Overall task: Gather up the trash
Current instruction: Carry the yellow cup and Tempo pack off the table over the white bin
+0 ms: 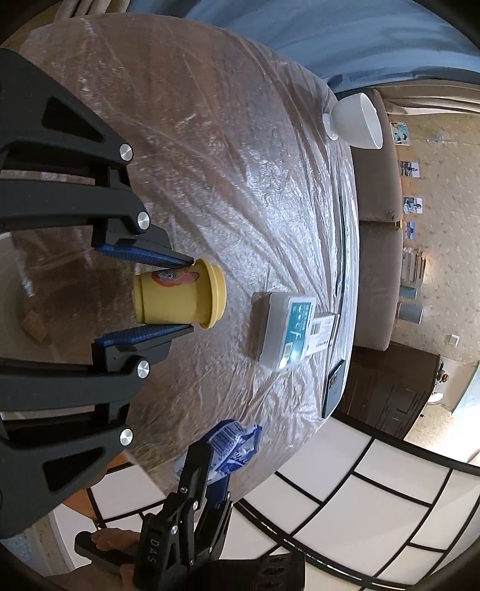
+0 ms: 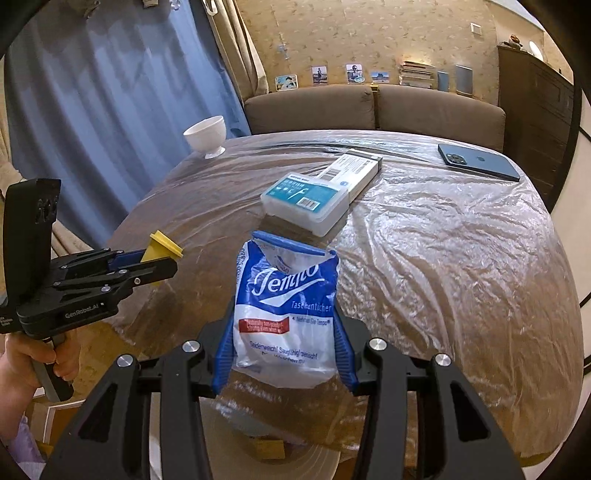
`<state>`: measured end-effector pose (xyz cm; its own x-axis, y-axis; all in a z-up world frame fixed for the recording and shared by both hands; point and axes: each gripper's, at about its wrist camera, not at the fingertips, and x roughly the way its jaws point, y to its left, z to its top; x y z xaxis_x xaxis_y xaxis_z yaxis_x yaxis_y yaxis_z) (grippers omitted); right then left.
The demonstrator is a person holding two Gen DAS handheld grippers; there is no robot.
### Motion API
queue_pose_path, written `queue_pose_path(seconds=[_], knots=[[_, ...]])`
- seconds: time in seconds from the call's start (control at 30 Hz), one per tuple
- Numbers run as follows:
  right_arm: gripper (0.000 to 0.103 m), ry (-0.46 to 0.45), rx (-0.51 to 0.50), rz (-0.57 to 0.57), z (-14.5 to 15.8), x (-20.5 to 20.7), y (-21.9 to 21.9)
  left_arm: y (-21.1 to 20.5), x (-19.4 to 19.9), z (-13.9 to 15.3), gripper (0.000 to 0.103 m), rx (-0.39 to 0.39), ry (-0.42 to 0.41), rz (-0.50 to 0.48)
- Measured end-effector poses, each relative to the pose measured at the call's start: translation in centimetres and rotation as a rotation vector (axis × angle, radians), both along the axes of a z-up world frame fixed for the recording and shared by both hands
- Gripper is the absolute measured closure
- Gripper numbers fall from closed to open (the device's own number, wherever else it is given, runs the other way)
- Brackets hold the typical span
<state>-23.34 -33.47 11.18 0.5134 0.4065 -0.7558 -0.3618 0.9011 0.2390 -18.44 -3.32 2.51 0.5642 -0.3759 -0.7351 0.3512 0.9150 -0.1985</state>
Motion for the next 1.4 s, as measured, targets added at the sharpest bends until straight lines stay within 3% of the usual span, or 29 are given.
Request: queue_pose_path(seconds=[0.37, 1.4], knots=[[0.058, 0.021, -0.001, 0.052, 0.2, -3.0, 0.3, 0.4, -3.3, 0.8, 0.071, -0.011, 0.005, -0.024], [0.058, 0.154, -0.045, 0.224, -3.1, -8.4, 2.2, -1.9, -9.9, -2.5, 0.071, 0.064, 0.104, -0.107]])
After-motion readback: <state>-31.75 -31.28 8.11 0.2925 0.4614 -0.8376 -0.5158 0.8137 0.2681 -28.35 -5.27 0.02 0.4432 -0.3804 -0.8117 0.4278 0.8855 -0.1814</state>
